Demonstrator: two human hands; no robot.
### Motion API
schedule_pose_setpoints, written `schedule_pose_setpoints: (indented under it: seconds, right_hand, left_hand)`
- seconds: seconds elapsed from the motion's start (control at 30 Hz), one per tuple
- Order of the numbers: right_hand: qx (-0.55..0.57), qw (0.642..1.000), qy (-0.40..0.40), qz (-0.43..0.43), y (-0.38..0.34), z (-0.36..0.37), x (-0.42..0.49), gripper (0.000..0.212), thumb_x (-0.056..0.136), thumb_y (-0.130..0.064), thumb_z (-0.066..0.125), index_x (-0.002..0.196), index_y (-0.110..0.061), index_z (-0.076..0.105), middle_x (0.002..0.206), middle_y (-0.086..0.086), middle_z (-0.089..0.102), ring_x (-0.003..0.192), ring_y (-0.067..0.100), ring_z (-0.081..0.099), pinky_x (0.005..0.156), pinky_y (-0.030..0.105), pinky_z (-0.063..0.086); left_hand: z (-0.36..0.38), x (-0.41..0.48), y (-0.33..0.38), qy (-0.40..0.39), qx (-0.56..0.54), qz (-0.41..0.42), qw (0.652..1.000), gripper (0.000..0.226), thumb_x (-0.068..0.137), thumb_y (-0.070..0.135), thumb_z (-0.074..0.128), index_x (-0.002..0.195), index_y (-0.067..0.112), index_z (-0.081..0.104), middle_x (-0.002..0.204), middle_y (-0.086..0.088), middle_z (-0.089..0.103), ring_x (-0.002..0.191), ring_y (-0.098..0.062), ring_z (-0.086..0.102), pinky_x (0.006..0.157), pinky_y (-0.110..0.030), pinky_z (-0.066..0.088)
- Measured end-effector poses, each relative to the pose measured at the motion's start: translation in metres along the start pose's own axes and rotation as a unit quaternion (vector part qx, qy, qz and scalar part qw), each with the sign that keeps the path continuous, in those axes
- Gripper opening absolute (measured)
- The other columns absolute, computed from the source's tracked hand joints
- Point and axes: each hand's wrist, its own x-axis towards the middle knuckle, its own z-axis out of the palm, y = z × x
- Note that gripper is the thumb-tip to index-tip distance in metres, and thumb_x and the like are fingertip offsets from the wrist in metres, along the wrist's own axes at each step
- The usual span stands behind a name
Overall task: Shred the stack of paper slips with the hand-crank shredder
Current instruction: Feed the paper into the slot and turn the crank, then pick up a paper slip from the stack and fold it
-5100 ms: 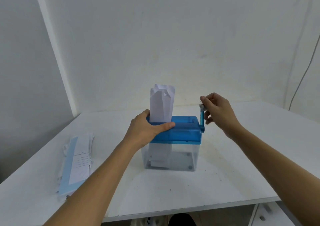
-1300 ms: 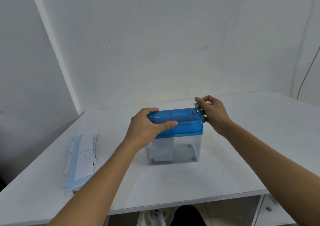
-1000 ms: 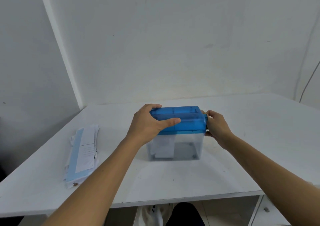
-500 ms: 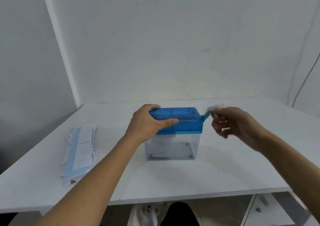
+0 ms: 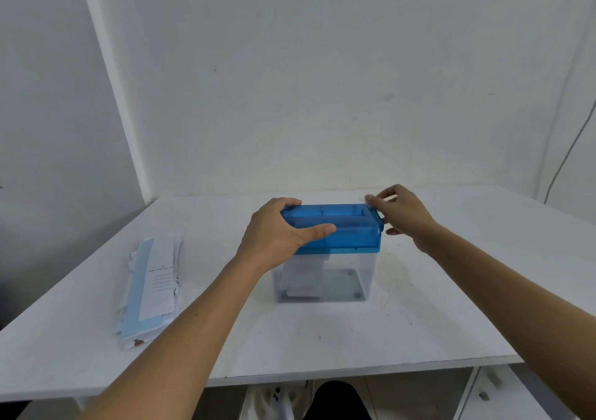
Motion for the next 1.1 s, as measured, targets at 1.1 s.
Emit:
schedule_pose_setpoints:
  seconds: [1.1]
  right_hand:
    - [-0.187,0.895,-0.147,-0.377,-0.115,0.081,-0.091,0.013,0.094,-0.023,0.062,0.105,-0.022,0.067,0.097,-0.008,0.067,0.085,0.005,0.063,0.077,0.022,0.052]
  left_hand:
    - [-0.122,-0.064,-0.113,0.186,0.053,-0.102,0.976,0.024,0.094,0.019,0.069,0.117,0.022,0.063,0.119,0.002,0.062,0.102,-0.012,0.059,0.080,-0.016,0.042]
